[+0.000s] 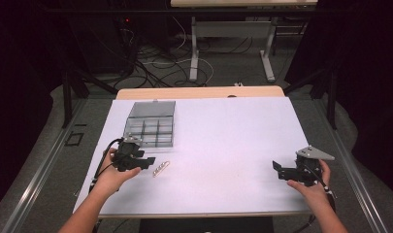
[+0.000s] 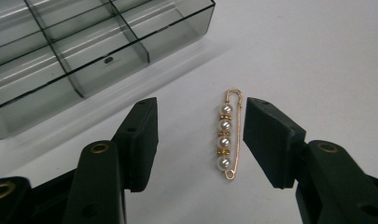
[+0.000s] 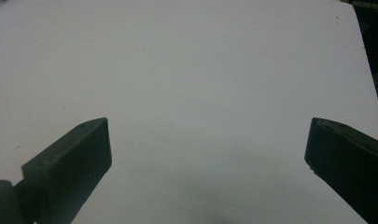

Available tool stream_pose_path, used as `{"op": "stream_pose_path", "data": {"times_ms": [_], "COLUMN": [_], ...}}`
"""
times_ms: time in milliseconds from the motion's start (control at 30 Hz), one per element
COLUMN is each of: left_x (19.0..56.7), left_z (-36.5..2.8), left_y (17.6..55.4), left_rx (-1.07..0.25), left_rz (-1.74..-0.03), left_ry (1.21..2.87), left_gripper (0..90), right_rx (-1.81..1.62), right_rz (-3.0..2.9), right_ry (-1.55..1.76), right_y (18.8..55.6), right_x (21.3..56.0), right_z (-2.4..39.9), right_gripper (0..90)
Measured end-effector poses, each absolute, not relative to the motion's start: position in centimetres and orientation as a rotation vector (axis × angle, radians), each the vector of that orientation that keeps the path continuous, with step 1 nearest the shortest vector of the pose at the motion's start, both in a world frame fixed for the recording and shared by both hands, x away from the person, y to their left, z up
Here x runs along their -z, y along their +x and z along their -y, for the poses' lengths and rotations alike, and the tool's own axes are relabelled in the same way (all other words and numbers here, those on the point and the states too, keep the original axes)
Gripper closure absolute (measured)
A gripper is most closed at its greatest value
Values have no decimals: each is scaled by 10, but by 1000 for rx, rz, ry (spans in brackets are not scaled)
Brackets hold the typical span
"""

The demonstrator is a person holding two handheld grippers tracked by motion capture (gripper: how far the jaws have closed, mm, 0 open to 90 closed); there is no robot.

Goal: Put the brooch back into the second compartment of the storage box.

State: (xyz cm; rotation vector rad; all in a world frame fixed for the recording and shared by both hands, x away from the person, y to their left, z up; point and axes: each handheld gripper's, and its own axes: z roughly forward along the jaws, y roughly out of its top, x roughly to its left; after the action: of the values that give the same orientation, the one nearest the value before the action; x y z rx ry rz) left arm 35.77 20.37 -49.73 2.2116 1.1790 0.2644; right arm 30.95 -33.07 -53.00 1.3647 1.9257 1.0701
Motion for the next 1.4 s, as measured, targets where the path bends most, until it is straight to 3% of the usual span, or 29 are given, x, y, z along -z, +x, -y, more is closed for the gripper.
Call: {"op": "stream_pose_path", "data": {"times_ms": [767,1400], "left_x": [516,530], "left_z": [-178,-175], "left_y": [371,376], "left_rx": [-99,-72], "left_rz": [-1226,-1236], "left_ry": [2233,2265], "left_gripper": [612,697], "right_rx": [-1061,-1056], "right_rz": [-1937,-1933], "right_ry": [1371,1381], "right_y": [312,312], "right_x": [533,534], "right_z": [334,333], "right_gripper": [1,7]}}
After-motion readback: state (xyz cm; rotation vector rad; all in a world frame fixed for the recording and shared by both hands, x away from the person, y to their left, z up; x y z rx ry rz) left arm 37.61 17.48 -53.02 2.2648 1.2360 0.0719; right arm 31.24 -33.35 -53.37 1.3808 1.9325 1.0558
